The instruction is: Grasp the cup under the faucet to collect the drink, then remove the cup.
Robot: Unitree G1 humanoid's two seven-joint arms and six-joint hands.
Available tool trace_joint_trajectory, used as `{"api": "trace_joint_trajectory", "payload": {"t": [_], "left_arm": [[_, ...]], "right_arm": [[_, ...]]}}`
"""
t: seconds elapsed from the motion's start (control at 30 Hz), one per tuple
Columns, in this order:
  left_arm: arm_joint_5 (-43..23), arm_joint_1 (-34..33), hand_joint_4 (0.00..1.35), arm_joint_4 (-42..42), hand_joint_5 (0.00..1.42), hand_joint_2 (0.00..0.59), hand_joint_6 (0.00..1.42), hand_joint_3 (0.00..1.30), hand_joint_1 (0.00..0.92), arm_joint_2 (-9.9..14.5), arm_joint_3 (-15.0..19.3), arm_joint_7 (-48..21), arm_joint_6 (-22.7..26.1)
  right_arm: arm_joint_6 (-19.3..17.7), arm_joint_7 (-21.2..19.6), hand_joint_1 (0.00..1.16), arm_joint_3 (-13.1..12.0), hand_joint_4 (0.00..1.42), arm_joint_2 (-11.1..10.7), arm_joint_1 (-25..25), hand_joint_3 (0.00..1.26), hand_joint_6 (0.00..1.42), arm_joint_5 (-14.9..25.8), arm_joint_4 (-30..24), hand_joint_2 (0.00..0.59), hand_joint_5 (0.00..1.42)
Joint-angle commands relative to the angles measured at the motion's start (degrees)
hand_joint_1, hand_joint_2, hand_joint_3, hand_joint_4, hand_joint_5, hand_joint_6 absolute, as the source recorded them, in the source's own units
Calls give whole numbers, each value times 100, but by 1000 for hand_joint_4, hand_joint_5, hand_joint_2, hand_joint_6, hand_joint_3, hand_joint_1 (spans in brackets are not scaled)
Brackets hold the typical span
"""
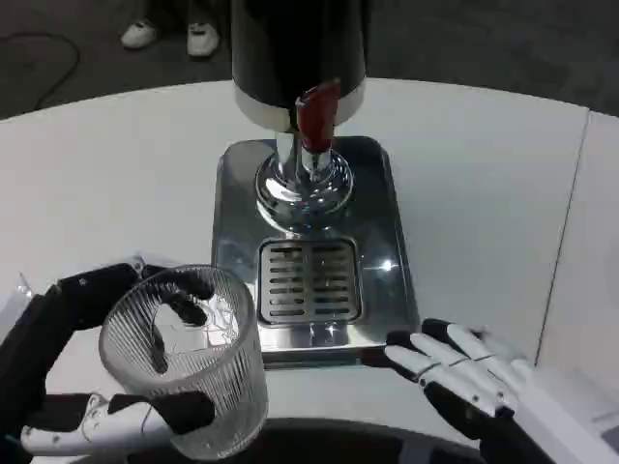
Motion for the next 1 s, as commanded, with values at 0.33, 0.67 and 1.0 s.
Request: {"api": "trace_joint_trajectory", "payload": {"t": [0.33, 0.67, 1.0], "left_arm": [[-121, 22, 804, -59, 929, 0, 906, 677, 644, -7, 153, 21, -88], [191, -171, 811, 598, 946, 0, 918, 684, 643, -48, 328, 198, -476], [489, -801, 823, 1281, 947, 0, 922, 693, 650, 71, 341, 358, -789]], "right_arm": [[-41, 47, 521, 161, 84, 94, -1, 164, 18, -112, -81, 448, 26], [-36, 44, 521, 293, 86, 196, 29, 164, 18, -220, -81, 448, 26], [-35, -23, 522, 241, 93, 255, 63, 165, 18, -199, -81, 448, 26]]}}
